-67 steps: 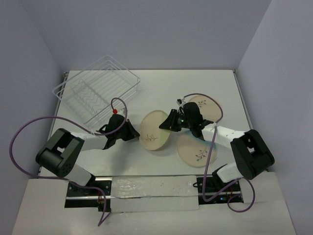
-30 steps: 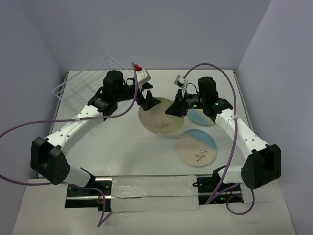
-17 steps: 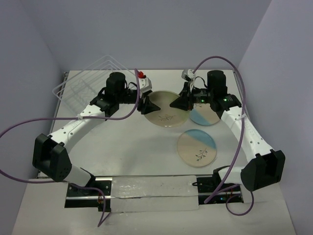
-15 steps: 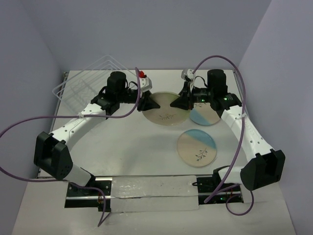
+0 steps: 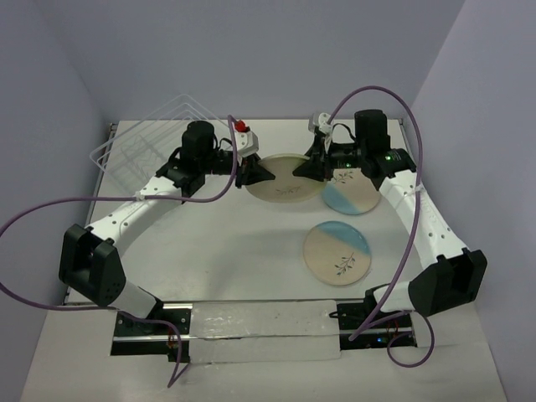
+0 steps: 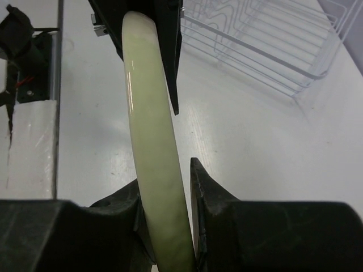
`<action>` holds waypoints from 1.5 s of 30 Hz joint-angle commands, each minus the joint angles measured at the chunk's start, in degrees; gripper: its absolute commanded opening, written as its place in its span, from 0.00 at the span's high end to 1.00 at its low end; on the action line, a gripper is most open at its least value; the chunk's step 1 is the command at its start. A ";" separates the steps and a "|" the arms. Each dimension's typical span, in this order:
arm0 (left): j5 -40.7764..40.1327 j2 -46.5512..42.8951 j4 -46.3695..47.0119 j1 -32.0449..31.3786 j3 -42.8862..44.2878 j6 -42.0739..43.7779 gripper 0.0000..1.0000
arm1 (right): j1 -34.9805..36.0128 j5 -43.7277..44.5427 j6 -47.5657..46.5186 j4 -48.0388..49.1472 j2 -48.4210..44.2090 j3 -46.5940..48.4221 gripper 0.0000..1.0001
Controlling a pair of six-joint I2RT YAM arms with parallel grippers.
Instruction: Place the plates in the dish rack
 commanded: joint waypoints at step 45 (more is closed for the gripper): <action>-1.69 12.98 -18.77 54.71 32.99 18.66 1.00 | -0.22 39.38 19.22 4.23 -4.02 8.01 0.00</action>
